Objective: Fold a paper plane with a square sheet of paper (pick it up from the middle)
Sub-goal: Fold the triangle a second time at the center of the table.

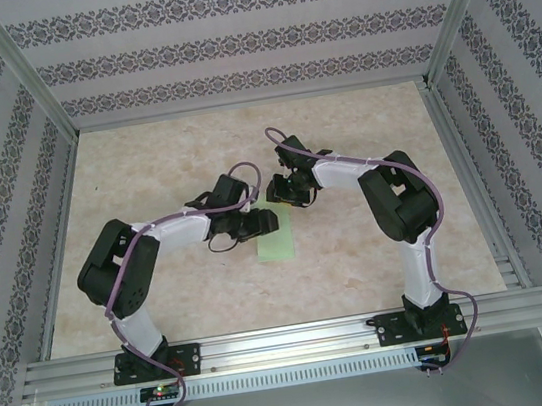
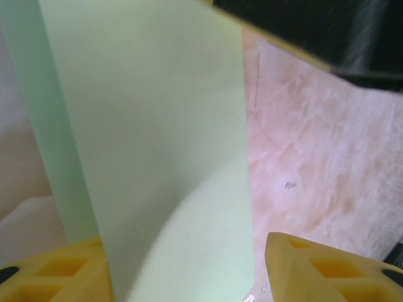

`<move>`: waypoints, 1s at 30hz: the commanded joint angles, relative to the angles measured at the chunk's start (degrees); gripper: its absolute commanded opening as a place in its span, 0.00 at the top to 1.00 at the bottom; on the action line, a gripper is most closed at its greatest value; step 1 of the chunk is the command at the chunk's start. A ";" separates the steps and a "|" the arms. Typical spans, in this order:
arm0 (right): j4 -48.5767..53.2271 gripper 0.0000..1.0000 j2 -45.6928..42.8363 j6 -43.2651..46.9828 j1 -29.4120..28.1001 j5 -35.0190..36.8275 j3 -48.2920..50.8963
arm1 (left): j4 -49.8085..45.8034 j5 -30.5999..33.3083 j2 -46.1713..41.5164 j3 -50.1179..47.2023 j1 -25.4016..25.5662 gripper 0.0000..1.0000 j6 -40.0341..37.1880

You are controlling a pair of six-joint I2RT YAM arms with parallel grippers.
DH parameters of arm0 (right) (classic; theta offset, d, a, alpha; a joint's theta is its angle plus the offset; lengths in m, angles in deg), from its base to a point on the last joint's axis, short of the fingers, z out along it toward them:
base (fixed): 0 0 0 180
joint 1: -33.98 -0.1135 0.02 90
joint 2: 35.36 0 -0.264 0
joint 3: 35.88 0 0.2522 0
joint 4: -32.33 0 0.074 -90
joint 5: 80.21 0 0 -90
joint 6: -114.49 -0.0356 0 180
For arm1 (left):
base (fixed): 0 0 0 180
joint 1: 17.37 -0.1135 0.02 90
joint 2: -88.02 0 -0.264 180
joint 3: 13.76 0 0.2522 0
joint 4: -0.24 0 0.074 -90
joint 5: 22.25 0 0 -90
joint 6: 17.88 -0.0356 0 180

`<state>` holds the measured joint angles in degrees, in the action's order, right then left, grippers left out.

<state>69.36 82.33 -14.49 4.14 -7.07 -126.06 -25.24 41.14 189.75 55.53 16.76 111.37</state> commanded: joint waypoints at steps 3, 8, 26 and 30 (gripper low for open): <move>2.39 0.61 5.53 -0.22 0.03 2.21 2.82 | 5.01 -2.95 -4.76 -5.57 -0.31 0.47 5.98; 2.05 0.61 5.68 -0.39 0.07 2.10 3.03 | 2.22 -0.38 -8.94 -7.89 0.15 0.62 11.68; 1.59 0.62 5.68 -0.66 0.05 1.83 3.36 | -8.58 0.63 -2.47 -2.18 1.16 0.84 12.84; 1.61 0.62 5.62 -0.57 0.05 1.97 3.40 | -6.83 -0.57 -2.23 -2.10 1.29 0.81 13.36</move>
<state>68.86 82.35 -14.69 4.14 -7.27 -125.93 -30.75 40.20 187.37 52.69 17.31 123.87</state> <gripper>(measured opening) 0.384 0.175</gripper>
